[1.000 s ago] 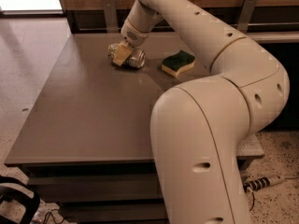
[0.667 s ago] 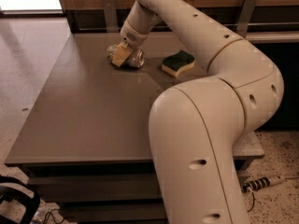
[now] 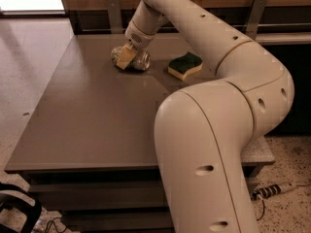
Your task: Knock 7up can over
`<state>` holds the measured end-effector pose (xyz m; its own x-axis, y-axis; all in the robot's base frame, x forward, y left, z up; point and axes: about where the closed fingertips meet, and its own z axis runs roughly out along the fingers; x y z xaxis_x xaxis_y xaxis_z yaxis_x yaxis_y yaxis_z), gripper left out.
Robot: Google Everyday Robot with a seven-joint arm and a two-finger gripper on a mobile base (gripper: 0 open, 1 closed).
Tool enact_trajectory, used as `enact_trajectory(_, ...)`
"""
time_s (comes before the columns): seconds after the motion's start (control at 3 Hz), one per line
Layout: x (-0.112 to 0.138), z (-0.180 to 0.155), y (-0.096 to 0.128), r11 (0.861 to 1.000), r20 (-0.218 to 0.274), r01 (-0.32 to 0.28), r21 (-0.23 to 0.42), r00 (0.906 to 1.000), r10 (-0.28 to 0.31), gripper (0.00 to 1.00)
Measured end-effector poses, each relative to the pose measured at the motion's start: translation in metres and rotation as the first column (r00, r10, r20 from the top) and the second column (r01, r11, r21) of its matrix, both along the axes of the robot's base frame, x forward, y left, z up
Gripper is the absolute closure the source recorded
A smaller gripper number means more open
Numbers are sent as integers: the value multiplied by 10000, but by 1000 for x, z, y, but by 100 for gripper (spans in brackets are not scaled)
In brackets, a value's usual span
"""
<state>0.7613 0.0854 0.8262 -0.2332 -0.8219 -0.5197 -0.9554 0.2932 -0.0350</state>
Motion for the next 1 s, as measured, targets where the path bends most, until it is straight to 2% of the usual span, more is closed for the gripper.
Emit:
enact_trajectory(0.67,0,0,1,10000,-32,-18,-9,10000,18,13)
enact_trajectory(1.0,0,-4,3,10000,-79,-42,-21,10000,42,0)
